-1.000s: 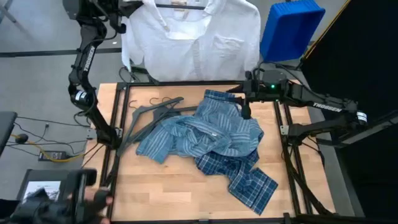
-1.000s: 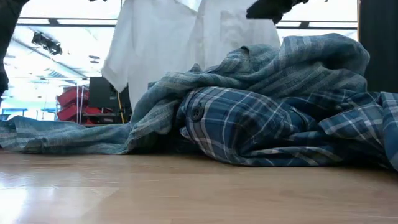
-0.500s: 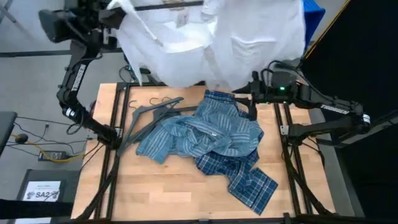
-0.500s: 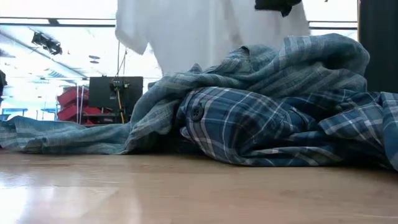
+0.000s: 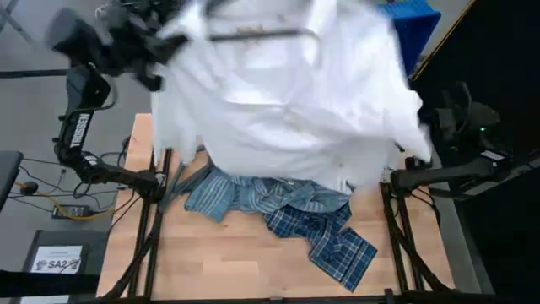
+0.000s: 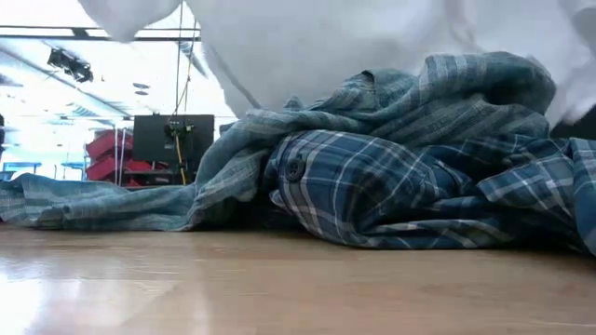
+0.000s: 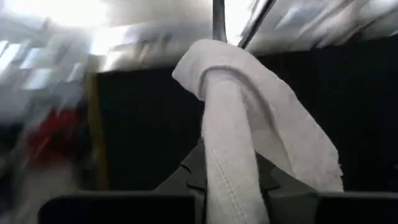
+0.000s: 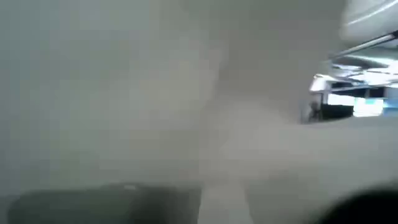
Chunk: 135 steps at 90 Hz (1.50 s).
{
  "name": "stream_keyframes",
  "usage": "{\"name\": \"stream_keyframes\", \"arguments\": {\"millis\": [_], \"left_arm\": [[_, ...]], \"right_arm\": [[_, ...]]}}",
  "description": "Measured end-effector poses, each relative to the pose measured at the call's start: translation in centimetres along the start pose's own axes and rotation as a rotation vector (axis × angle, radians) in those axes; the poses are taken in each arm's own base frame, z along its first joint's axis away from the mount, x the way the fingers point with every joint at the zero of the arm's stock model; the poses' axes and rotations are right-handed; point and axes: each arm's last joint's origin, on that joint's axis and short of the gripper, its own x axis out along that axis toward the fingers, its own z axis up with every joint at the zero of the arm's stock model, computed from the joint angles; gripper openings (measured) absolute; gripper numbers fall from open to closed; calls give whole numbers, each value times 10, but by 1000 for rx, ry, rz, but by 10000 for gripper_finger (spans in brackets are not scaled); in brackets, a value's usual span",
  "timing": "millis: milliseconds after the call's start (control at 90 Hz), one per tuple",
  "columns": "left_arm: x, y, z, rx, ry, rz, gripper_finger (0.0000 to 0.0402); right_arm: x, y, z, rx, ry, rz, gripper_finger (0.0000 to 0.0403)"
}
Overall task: Hang clothes
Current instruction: Unhang the white shirt from the hanging rack
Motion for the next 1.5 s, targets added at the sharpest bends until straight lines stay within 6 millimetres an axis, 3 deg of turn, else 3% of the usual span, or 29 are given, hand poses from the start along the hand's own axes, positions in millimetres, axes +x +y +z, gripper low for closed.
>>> {"name": "stream_keyframes", "arguments": {"millis": [122, 222, 322, 433, 611, 733, 867, 967, 1089, 1167, 1344, 1500], "left_arm": [[19, -2, -39, -77, 205, 3, 21], [35, -17, -70, -137, 307, -101, 21], [54, -32, -103, -119, 394, -98, 21], [70, -40, -132, -95, 404, -78, 21], [81, -48, -158, -77, 377, -67, 21], [85, -49, -183, -87, 421, -73, 21], [87, -50, -212, -100, 425, -57, 21], [88, -50, -238, -140, 417, -20, 21], [86, -50, -260, -141, 406, 64, 21], [85, -52, -267, -124, 404, 130, 21], [88, -61, -266, -76, 365, 123, 21], [89, -70, -264, -60, 348, 79, 21]], "right_arm": [[-1, 1, -28, 110, 62, -53, 74], [3, 1, -67, 186, 205, -180, 74], [8, 5, -104, 243, 327, -182, 74], [6, 12, -136, 296, 481, -182, 74], [-5, 25, -183, 406, 713, -236, 73], [7, 35, -181, 472, 518, -197, 73], [21, 42, -162, 266, 287, -117, 73], [24, 37, -156, 58, 228, -290, 73], [22, 24, -155, -154, 283, -682, 73], [21, 17, -155, -228, 319, -842, 75], [30, 8, -163, -293, 347, -777, 112], [37, -5, -173, -323, 381, -859, 171]]}}
